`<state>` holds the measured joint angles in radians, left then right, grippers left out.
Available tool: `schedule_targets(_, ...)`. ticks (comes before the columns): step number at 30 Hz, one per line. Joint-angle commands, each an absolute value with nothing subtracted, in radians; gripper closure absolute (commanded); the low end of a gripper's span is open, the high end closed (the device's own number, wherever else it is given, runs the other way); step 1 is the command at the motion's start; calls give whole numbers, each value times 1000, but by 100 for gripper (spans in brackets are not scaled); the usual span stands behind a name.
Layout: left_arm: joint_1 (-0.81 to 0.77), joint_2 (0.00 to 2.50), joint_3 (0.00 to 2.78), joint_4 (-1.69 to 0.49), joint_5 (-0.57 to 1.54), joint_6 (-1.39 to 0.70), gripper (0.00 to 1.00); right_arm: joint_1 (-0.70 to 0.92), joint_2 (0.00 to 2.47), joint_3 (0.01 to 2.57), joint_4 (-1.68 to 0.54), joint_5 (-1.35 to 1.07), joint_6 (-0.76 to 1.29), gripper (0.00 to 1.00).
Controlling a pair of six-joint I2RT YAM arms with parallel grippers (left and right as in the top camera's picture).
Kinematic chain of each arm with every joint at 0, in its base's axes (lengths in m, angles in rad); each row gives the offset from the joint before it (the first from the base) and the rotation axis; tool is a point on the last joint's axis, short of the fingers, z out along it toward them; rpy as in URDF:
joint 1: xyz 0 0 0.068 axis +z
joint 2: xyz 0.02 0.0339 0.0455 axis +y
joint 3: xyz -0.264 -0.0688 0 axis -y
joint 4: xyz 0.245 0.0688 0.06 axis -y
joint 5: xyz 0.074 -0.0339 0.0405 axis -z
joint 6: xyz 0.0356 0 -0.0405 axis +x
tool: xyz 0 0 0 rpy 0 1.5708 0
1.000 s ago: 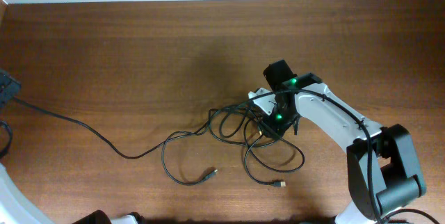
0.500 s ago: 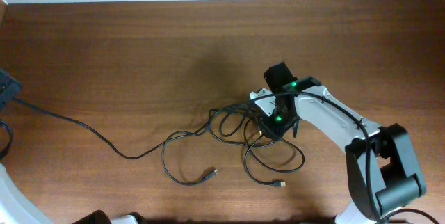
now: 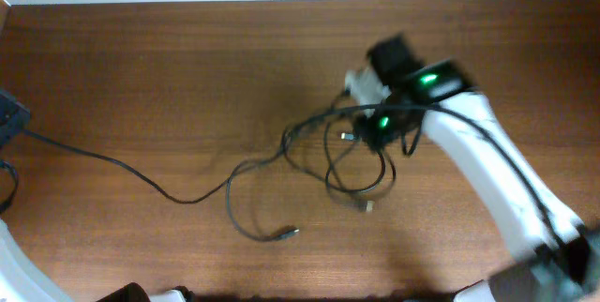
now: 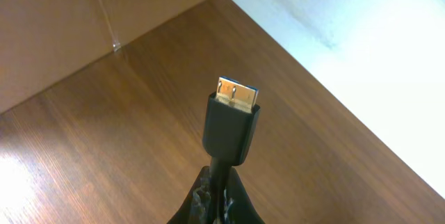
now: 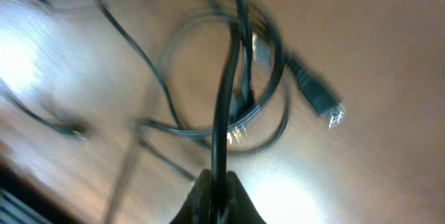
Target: Untangle cables
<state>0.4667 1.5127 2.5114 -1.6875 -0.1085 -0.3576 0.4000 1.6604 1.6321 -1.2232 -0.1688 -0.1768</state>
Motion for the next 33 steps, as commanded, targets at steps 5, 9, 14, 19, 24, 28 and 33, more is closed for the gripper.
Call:
schedule_targets(5,464,1586,2514,-1688,-63,-309,100,399,1436,2312,-1343,-300,122,96)
schedule_targets(9,464,1567,2514,-1685,-7,-270,100,397,1347,2575,-1224,430,279,96)
schedule_targets(14,469,1550,2514,-1688,-144,-302,100,397,1360,2582,-1140,1088,278,96)
schedule_targets(19,529,1481,2514,-1687,-226,-355,100,355,1502,2577,-1141,995,279,96)
schedule_targets(24,533,1542,2514,-1677,-292,-355,100,-19,1801,2577,-1147,536,348,96)
schedule_targets(28,533,1607,2514,-1630,-300,-355,100,-276,1985,2577,-1100,275,396,96)
schedule_targets(33,533,1616,2514,-1580,-418,-355,100,-495,2008,2591,-1058,250,258,96)
